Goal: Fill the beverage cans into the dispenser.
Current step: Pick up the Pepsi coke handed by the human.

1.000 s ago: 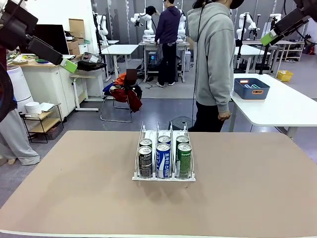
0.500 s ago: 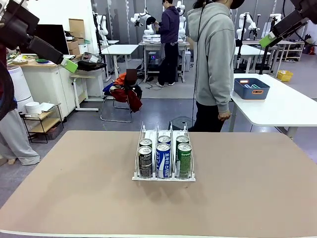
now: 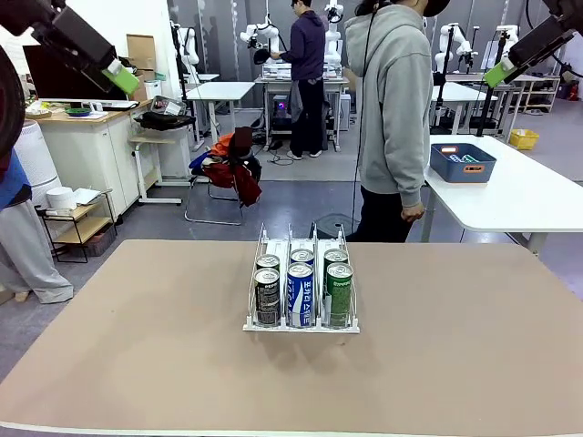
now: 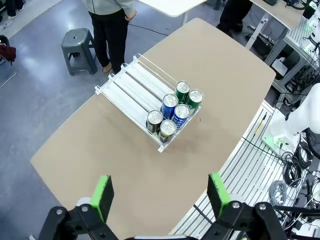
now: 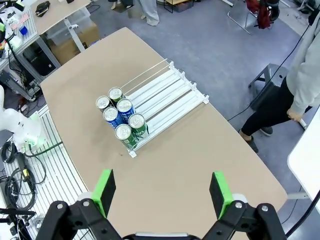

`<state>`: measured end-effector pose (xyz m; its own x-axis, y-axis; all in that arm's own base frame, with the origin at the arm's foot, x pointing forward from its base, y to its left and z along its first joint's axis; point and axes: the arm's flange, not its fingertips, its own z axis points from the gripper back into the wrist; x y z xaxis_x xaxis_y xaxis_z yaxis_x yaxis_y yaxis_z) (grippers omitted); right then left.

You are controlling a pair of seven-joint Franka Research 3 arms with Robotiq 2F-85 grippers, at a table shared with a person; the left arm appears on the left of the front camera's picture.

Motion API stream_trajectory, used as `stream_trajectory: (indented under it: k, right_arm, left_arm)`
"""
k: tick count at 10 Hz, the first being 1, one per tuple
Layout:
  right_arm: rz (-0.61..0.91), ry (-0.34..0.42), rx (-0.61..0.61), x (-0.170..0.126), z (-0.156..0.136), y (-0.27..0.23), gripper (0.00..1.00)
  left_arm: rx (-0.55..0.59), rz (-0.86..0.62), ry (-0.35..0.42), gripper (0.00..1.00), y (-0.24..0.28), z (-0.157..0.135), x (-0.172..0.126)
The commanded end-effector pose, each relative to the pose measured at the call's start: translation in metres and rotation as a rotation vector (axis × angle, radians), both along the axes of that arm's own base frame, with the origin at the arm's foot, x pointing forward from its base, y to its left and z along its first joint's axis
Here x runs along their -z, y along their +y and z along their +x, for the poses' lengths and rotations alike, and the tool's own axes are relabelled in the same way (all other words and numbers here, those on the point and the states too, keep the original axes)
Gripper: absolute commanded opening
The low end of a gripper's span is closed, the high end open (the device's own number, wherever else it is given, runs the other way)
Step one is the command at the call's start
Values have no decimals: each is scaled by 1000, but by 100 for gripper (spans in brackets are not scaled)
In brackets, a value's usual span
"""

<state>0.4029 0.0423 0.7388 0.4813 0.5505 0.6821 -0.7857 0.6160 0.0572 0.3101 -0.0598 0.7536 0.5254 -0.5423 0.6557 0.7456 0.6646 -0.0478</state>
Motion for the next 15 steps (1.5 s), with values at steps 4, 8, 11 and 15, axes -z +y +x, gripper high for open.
stream_trajectory:
  k: [4,8,11,15]
  right_arm:
    - [9,23,9,0,-24,5,100]
    - [8,-11,-6,-4,-22,0,100]
    - [8,-11,-6,-4,-22,0,100]
    - [8,-11,-6,-4,-22,0,100]
  left_arm:
    - [-19,-39,10,100,-7,-10,-13]
    - [-21,-61,3,100,-7,-9,-16]
    - [-21,-61,3,100,-7,-9,-16]
    - [-21,-61,3,100,-7,-9,-16]
